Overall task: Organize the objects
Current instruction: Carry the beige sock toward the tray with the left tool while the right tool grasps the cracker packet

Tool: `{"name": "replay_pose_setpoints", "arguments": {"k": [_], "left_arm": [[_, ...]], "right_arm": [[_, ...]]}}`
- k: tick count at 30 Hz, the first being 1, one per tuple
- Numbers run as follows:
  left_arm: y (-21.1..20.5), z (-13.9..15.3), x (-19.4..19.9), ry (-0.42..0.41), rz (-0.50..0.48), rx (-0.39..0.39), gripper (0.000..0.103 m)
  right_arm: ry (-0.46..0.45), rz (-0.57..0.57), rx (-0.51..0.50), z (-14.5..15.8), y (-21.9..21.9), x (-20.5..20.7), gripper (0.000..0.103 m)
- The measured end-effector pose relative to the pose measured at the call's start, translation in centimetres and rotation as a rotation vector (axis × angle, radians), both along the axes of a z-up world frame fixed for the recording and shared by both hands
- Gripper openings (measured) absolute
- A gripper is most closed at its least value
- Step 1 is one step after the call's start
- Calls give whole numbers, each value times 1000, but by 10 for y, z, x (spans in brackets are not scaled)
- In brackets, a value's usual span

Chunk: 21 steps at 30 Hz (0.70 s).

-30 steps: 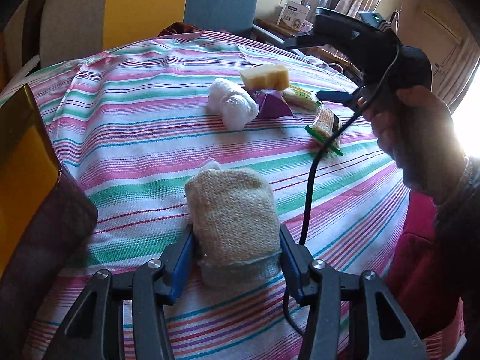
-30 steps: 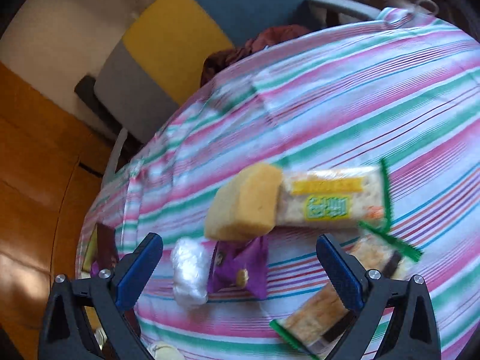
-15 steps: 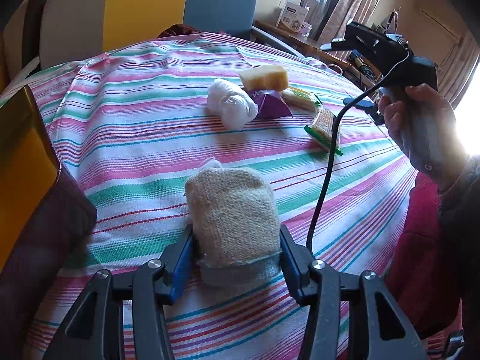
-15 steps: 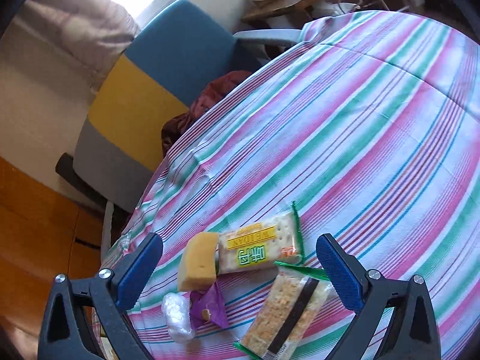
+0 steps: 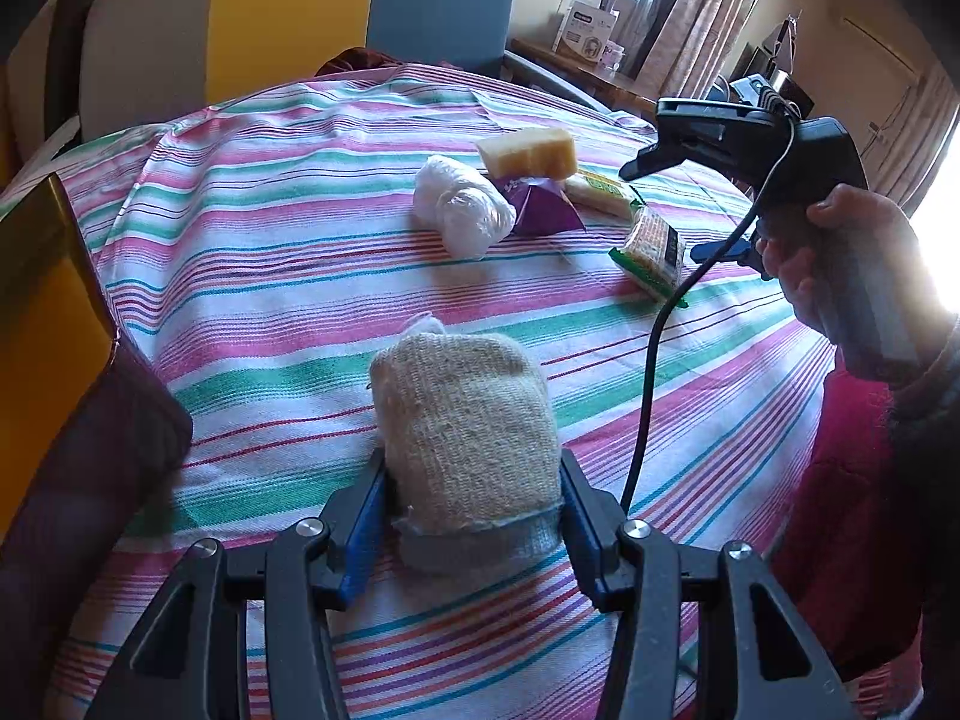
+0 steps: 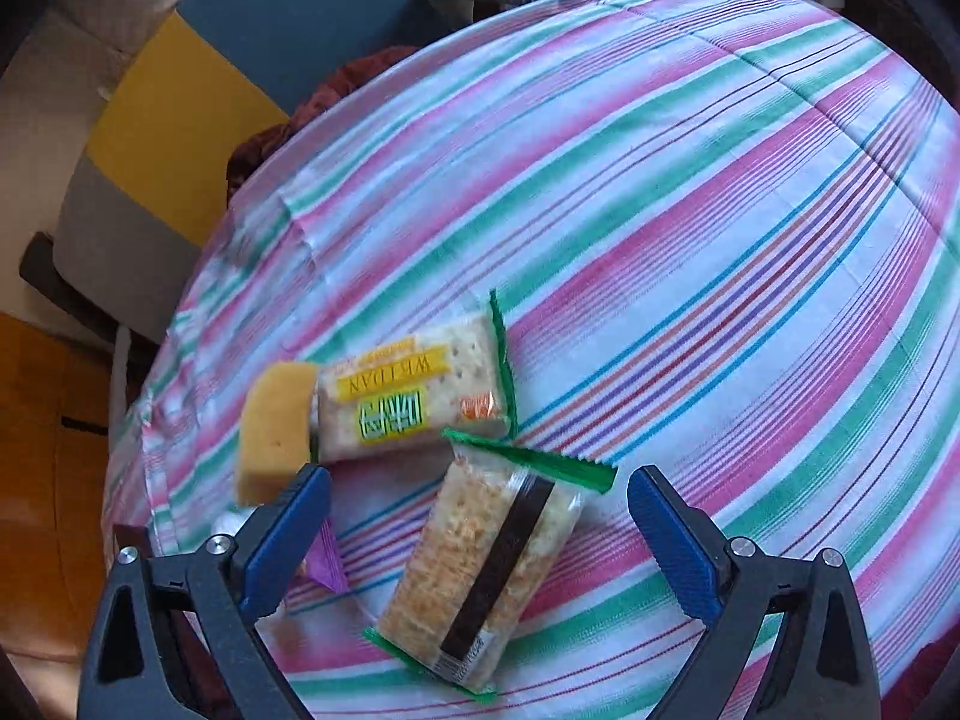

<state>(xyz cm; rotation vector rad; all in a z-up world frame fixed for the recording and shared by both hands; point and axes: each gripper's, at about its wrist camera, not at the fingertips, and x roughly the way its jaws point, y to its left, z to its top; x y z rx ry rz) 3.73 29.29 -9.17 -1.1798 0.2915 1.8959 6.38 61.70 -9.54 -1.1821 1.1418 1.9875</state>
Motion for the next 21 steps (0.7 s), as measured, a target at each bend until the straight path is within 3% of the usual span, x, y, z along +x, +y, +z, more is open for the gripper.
{"name": "replay_pose_setpoints", "arguments": {"k": [4,5,6,10,13,17,21], "left_arm": [[0,-1,0,1,1,4,52],[0,-1,0,1,0,5,52],[0,-1,0,1,0,6,52],[0,0,1,9,-4,3,52],[-1,2,1,7,1,2,50],[-4,4,5,18,7,-4,49],[-10,13,7,39,18,4,49]], "right_arm": [[-98,74,29,-8,-15,-11,92],[-123,96,62,-7,-20,-14,85],[-142,128,86,-6,-26,-17,69],[-221,219,210,-5,-46,-29,43],[-151,270,227,0,-54,-35,42],[-227,371,337,-7,-73,-50,42],[-201,375,312,-8,-71,-47,45]]}}
